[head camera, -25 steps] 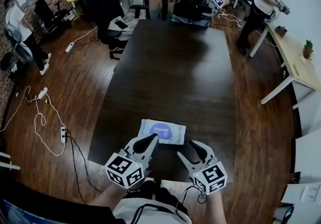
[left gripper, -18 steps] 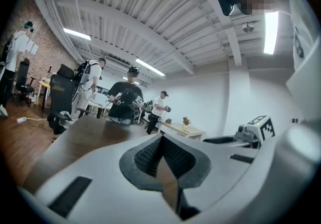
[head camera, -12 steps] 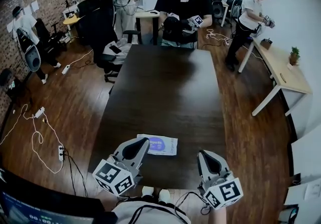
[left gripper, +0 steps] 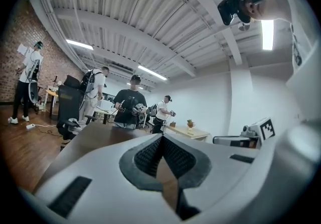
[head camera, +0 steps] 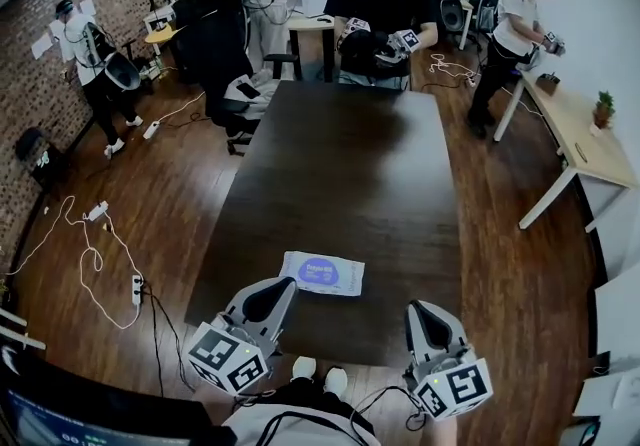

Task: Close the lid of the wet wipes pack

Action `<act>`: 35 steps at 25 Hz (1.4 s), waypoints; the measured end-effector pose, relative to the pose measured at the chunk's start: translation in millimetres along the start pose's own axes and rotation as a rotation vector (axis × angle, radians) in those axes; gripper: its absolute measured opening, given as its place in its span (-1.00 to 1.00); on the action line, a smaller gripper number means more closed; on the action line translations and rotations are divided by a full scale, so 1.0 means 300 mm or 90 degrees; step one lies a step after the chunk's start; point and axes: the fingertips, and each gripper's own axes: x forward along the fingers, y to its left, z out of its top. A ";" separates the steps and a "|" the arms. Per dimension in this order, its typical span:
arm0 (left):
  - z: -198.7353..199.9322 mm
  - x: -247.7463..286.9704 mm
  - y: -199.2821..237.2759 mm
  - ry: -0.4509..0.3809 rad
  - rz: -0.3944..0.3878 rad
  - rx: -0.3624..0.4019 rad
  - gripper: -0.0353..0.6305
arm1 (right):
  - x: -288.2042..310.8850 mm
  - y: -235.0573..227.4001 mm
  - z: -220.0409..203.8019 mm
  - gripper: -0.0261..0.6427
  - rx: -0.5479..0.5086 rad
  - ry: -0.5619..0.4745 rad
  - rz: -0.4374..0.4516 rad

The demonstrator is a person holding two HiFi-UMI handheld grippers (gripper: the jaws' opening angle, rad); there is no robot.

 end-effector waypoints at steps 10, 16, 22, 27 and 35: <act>-0.054 -0.097 -0.100 0.018 -0.002 0.004 -0.90 | -0.061 0.083 -0.028 -0.90 -0.003 -0.021 0.054; -0.071 -0.264 -0.154 -0.001 -0.029 0.013 -0.90 | -0.182 0.230 -0.038 -0.90 -0.013 -0.040 0.040; -0.132 -0.626 -0.178 -0.009 -0.041 0.014 -0.90 | -0.383 0.489 -0.075 -0.90 -0.018 -0.044 -0.016; -0.156 -0.967 -0.233 -0.036 -0.045 0.002 -0.90 | -0.599 0.730 -0.099 -0.90 -0.023 -0.047 -0.046; -0.124 -1.373 -0.306 -0.057 -0.042 0.005 -0.90 | -0.926 1.035 0.000 -0.90 -0.030 -0.080 -0.087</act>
